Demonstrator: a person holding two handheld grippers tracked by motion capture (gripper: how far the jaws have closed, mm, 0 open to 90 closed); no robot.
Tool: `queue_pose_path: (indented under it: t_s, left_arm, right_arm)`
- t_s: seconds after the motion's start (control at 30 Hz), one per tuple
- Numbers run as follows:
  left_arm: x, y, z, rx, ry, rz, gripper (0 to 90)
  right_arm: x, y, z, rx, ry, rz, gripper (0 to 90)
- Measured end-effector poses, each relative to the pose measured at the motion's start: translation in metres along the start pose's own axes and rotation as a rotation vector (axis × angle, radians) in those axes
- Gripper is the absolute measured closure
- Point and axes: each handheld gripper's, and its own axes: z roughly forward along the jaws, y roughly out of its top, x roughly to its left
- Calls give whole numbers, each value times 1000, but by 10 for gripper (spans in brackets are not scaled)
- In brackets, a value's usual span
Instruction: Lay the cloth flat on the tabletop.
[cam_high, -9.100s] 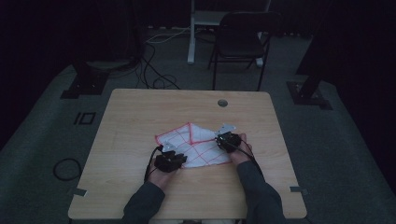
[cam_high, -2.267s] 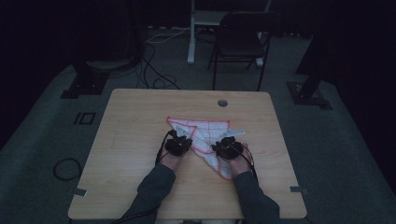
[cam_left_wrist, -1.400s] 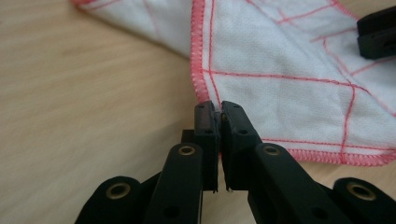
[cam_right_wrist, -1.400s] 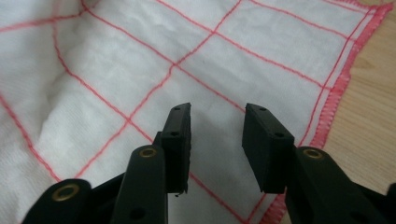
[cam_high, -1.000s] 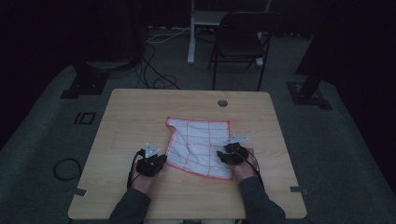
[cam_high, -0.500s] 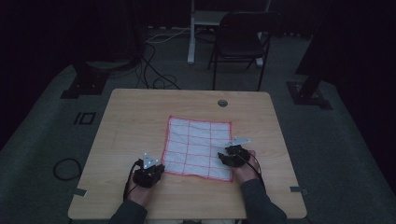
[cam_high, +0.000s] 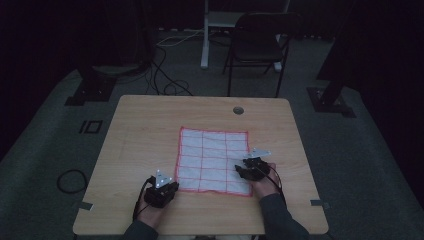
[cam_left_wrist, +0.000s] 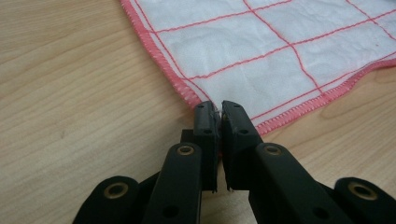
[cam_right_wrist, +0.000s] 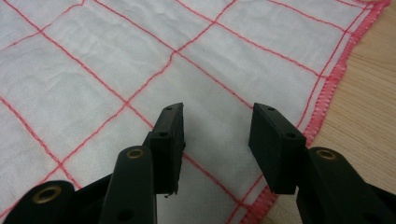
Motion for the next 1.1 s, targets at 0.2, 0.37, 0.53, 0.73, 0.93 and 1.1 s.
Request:
queue_pose_path:
  t_s: [0.2,0.37,0.53,0.73,0.93,1.1]
  left_arm:
    - [-5,-4,-2,-7,-3,-3,853]
    - [-6,-3,-6,-51,25,8,731]
    - [2,8,-9,-103,47,-6,709]
    - [14,21,-6,-138,65,-19,683]
    - [22,37,3,-150,65,-14,652]
    - [27,45,13,-145,63,-19,640]
  right_arm:
    - [-1,-1,0,-3,1,3,549]
    - [-2,-2,-1,-13,3,11,549]
    - [-3,-3,-1,-15,6,8,548]
    - [-3,-3,-1,-16,7,7,547]
    - [-3,-3,-1,-16,7,6,546]
    - [-3,-3,-1,-16,6,2,545]
